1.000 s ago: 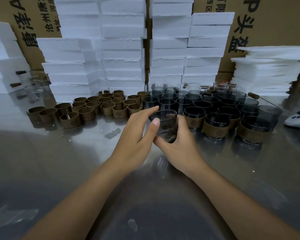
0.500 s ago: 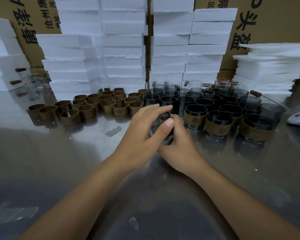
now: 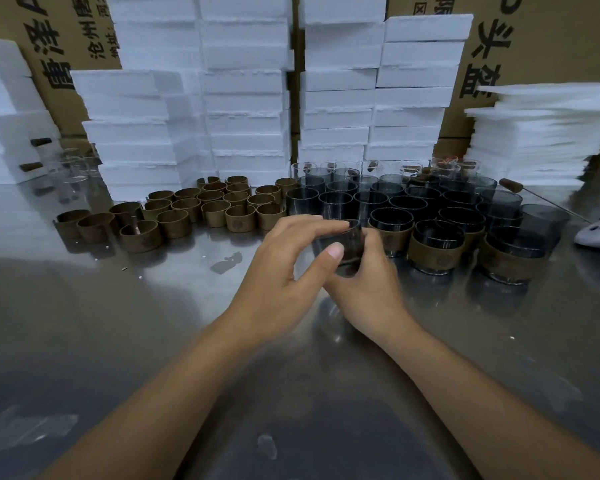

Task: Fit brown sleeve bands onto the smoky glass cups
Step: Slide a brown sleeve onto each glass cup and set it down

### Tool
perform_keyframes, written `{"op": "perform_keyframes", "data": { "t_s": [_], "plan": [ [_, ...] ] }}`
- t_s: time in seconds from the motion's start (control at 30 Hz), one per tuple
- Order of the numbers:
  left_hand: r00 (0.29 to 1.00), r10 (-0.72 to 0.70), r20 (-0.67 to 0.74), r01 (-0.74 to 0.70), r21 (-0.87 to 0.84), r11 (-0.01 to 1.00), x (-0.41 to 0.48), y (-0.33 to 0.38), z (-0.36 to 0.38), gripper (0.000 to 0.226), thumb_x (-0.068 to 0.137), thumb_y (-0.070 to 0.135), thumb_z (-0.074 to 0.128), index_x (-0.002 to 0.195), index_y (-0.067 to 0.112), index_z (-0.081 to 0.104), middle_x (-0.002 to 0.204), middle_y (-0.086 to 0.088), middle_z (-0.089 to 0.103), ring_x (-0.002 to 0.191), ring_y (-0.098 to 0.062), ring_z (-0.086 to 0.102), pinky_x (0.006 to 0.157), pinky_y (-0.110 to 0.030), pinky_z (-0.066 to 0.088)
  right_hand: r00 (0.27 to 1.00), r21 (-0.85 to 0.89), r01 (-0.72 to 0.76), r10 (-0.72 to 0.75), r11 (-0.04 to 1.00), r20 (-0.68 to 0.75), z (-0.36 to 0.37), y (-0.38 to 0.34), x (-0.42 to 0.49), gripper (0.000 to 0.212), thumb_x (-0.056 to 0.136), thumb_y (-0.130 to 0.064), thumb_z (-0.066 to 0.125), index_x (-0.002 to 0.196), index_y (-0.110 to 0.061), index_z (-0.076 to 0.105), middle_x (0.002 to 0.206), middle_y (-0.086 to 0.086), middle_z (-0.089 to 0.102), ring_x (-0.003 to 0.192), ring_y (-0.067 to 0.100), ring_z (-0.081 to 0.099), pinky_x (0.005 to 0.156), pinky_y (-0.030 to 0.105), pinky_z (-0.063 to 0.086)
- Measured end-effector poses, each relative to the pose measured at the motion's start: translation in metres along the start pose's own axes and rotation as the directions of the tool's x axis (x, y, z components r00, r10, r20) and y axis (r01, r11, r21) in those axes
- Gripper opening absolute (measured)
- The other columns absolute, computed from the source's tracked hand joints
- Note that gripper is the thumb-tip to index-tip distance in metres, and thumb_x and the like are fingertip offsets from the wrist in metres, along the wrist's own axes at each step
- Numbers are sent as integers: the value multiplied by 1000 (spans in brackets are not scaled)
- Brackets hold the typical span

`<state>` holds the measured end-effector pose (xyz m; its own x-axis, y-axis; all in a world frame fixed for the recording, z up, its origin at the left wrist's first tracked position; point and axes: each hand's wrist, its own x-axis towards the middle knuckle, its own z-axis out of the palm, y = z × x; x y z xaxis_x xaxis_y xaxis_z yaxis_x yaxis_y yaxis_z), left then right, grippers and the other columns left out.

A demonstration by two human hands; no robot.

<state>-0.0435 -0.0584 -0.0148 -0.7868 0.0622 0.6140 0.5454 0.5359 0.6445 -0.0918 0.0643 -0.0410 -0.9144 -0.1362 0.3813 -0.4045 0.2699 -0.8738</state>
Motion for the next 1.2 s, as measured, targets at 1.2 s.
{"op": "perform_keyframes", "data": {
  "t_s": [1.2],
  "plan": [
    [997, -62, 49, 67, -111, 992, 14, -10, 6, 38, 94, 38, 39, 127, 29, 55, 129, 9, 55, 127, 3, 42, 103, -11, 32, 997, -33, 54, -52, 998, 54, 0, -2, 0, 60, 70, -27, 79, 119, -26, 44, 109, -12, 59, 98, 0, 58, 76, 19, 48]
  ]
}}
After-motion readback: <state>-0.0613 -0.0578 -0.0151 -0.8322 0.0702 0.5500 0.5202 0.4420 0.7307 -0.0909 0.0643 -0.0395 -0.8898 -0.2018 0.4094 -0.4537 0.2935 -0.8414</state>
